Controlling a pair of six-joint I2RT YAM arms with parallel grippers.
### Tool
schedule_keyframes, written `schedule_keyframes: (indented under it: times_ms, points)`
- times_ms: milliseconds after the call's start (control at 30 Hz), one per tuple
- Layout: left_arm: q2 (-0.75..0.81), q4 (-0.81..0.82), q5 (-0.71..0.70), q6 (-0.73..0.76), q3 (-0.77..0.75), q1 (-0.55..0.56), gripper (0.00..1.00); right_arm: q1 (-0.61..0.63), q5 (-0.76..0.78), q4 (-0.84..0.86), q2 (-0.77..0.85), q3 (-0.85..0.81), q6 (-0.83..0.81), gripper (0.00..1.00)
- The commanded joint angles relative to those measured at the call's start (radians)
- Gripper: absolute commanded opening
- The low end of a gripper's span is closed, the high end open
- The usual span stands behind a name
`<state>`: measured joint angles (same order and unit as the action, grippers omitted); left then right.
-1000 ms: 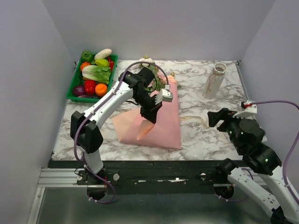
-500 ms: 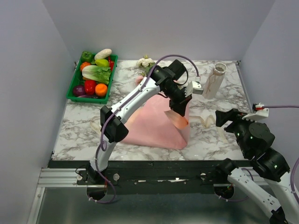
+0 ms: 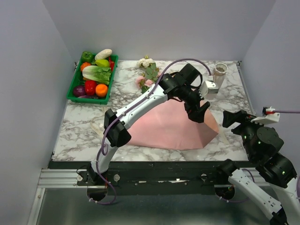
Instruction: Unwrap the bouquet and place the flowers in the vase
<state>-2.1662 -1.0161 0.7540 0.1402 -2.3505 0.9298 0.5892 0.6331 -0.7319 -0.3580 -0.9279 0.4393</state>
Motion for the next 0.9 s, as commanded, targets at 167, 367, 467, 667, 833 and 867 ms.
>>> schedule_keyframes:
  times_ms: [167, 367, 467, 667, 833, 867]
  points:
    - [0.259, 0.192, -0.148, -0.057, 0.314, -0.176, 0.99, -0.002, 0.05, -0.029, -0.007, -0.048, -0.054, 0.91]
    - [0.351, 0.275, -0.186, -0.08, 0.644, -0.367, 0.99, -0.002, 0.027, 0.002, -0.032, -0.098, -0.12, 0.91]
    - [0.355, 0.312, -0.252, -0.036, 0.766, -0.376, 0.99, -0.003, 0.001, 0.026, -0.052, -0.078, -0.113, 0.9]
    - [0.293, 0.356, -0.262, -0.024, 0.83, -0.445, 0.98, -0.002, -0.052, 0.052, -0.068, -0.048, -0.093, 0.89]
    - [0.253, 0.378, -0.194, -0.021, 0.82, -0.519, 0.95, -0.002, -0.075, 0.063, -0.062, -0.023, -0.088, 0.89]
    - [0.247, 0.378, -0.199, -0.018, 0.813, -0.523, 0.95, -0.003, -0.078, 0.065, -0.064, -0.02, -0.086, 0.89]
